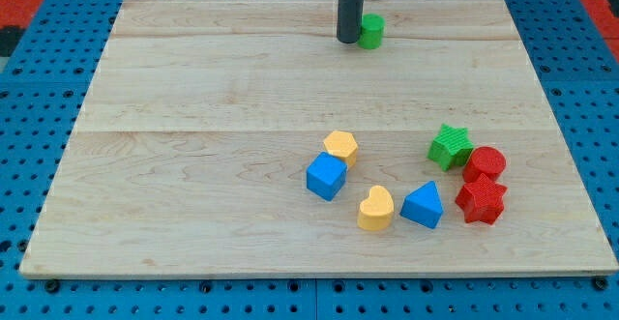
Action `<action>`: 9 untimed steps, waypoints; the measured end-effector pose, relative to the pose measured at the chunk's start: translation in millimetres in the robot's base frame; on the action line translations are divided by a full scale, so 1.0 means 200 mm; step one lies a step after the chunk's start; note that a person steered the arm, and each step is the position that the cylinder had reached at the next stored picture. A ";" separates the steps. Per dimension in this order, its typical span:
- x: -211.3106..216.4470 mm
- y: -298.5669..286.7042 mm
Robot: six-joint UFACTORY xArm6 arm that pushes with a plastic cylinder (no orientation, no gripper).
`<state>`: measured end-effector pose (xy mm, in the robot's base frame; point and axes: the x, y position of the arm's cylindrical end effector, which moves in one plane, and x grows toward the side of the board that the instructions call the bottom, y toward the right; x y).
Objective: Push the yellow hexagon diagonally above the blue cube
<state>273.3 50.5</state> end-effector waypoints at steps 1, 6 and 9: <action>-0.08 0.03; 1.08 -0.18; 0.71 -0.70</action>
<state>415.4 -89.9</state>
